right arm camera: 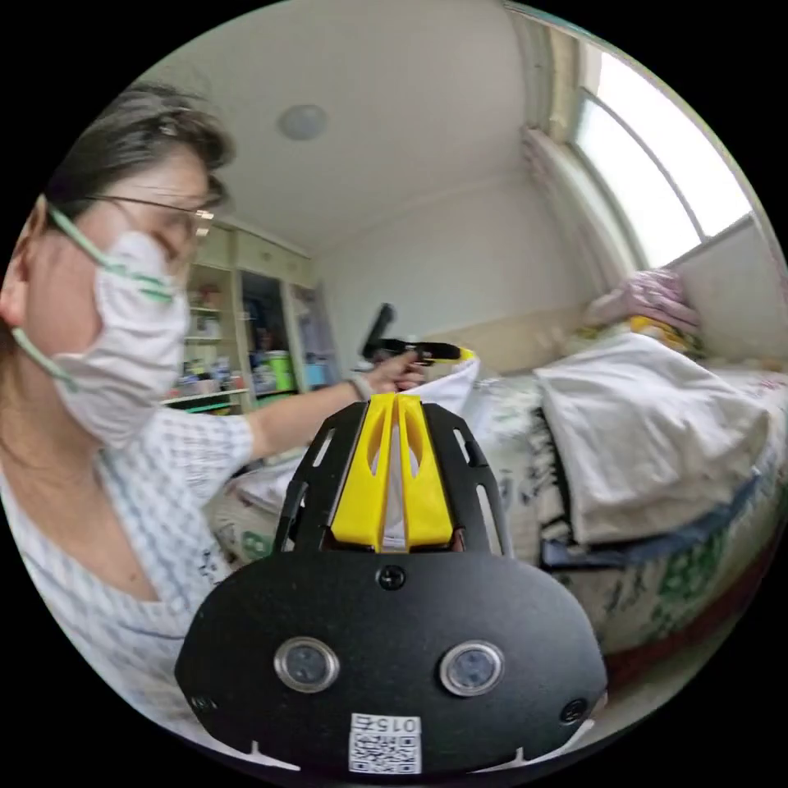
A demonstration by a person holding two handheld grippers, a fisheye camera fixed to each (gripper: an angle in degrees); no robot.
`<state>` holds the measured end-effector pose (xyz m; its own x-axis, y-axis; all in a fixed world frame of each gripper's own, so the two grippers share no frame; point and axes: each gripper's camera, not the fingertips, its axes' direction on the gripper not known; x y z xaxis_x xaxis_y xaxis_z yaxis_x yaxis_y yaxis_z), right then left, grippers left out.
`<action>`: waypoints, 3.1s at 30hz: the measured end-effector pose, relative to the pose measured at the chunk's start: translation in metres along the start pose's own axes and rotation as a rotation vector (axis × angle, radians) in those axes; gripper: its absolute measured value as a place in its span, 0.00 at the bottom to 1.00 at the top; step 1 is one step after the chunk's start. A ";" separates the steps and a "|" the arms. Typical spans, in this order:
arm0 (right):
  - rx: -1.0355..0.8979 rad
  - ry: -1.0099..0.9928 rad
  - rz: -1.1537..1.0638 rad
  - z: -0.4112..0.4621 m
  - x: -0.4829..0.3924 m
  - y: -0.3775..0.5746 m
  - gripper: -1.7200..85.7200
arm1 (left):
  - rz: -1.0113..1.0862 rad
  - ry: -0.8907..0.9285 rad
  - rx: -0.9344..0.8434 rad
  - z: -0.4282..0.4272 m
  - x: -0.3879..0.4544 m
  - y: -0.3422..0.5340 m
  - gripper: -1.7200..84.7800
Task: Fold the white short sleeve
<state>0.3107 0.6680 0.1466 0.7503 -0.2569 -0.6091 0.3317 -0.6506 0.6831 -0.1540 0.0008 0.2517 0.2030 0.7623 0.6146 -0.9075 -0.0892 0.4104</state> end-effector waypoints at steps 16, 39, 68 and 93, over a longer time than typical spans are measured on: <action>-0.601 -0.509 -0.187 0.229 -0.138 -0.012 0.02 | -0.523 -0.187 0.163 -0.218 -0.181 0.416 0.14; -0.612 -0.466 -0.240 0.210 -0.185 -0.086 0.02 | -0.283 -0.337 -0.257 -0.030 0.026 0.464 0.02; -0.437 0.144 -0.474 0.160 -0.211 -0.337 0.03 | -0.596 -0.148 0.004 0.004 0.093 0.670 0.15; -1.117 -0.201 -0.411 0.449 -0.143 -0.373 0.01 | -0.787 0.017 -0.001 -0.019 -0.019 0.805 0.15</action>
<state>-0.1771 0.6270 -0.2016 0.4031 -0.3464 -0.8470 0.9108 0.2415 0.3347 -0.8952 -0.0739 0.5575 0.7805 0.6109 0.1329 -0.4996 0.4816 0.7201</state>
